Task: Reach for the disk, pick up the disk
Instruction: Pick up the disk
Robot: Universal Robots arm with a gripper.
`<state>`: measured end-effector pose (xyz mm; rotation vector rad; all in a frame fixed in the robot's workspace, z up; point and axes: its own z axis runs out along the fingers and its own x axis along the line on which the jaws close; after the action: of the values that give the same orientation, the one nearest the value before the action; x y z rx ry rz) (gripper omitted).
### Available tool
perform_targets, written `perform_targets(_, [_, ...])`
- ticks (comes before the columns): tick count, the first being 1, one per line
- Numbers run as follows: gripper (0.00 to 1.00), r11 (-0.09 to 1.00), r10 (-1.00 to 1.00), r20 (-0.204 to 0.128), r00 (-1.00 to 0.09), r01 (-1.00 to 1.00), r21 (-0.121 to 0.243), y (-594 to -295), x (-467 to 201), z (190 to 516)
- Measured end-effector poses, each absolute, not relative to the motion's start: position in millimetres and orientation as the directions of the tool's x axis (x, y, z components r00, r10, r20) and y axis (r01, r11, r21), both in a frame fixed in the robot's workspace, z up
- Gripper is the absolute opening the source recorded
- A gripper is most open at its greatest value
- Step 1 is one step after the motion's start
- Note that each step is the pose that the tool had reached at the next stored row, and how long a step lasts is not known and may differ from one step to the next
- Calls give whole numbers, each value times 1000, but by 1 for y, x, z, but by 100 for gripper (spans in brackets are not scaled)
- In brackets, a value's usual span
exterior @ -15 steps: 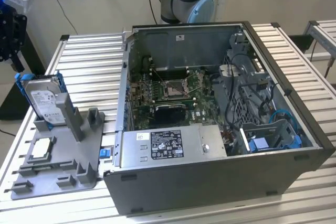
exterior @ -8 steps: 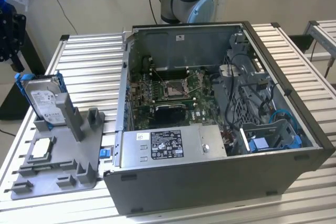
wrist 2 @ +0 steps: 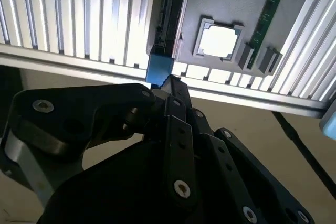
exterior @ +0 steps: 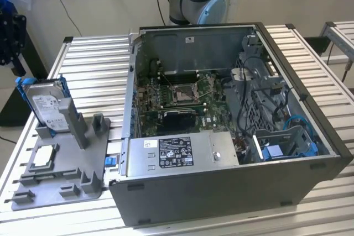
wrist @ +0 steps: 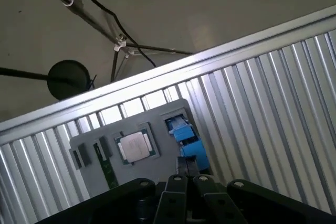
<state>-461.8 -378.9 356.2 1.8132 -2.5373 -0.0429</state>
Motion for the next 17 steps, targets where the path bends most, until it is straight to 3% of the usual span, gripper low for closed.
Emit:
perform_targets(8, [0, 219, -976, 2, -219, -975, 33, -379, -462, 354])
perform_targets(17, [0, 212, -977, 2, -212, -977, 33, -379, -462, 354])
